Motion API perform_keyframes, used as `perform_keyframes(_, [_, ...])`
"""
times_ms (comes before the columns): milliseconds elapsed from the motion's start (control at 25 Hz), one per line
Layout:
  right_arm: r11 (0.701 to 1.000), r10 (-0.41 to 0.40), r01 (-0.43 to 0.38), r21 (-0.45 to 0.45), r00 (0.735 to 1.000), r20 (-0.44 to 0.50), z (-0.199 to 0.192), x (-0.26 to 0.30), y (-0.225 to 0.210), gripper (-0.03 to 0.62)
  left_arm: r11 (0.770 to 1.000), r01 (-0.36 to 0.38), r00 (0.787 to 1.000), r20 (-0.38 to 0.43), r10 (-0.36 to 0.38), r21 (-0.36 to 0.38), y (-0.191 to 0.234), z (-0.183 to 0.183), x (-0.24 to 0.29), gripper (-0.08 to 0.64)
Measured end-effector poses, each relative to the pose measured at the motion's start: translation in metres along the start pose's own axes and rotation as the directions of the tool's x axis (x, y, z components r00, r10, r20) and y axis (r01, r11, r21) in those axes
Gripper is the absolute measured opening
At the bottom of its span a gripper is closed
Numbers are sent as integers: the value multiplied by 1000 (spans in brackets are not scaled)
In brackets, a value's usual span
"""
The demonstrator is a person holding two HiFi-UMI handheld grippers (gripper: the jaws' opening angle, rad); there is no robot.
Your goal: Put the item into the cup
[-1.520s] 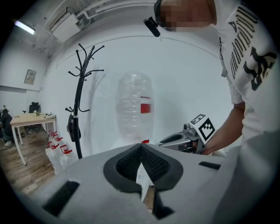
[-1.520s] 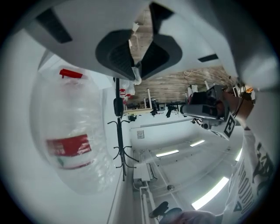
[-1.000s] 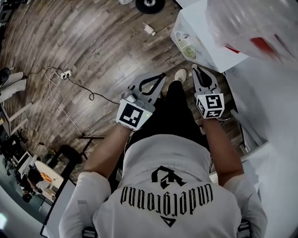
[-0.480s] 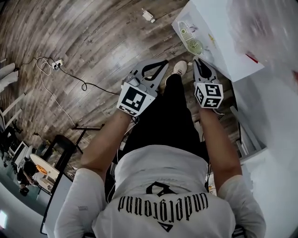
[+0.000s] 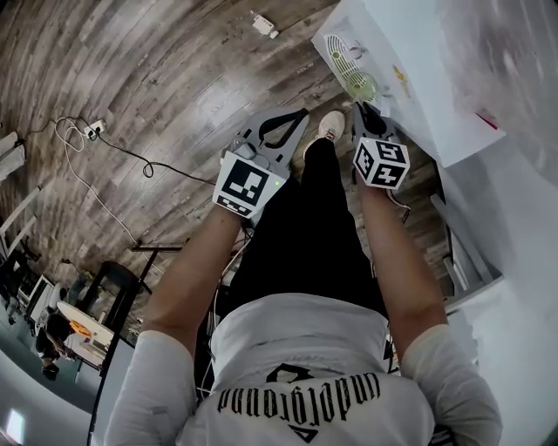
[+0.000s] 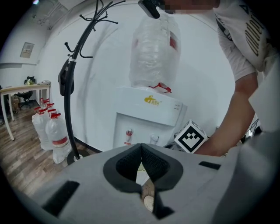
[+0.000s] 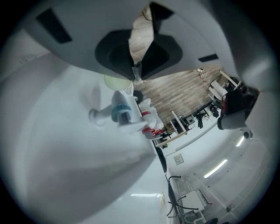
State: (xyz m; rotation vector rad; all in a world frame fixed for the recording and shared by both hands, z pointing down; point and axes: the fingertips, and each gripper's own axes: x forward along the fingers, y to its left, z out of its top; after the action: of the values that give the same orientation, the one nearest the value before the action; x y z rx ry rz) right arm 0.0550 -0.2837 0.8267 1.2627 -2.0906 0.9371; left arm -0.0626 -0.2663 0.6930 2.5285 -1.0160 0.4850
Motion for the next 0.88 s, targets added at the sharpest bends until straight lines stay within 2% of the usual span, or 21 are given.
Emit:
perform_keyframes(120, [999, -28, 28, 33, 1000, -7, -6, 9, -9, 58, 1000, 14, 1000, -10, -14, 1, -2, -7, 9, 8])
perform_keyframes(280, [996, -46, 47, 70, 999, -11, -10, 20, -20, 58, 1000, -7, 1000, -15, 7, -23, 6, -15, 13, 8])
perform_keyframes(560, [995, -57, 58, 76, 998, -10, -8, 34, -28, 60, 999, -18, 999, -40, 17, -30, 9, -30, 14, 8])
perform_keyframes(880, [994, -60, 61, 96, 998, -15, -8, 39, -30, 69, 999, -28, 999, -28, 27, -46, 10, -26, 16, 8])
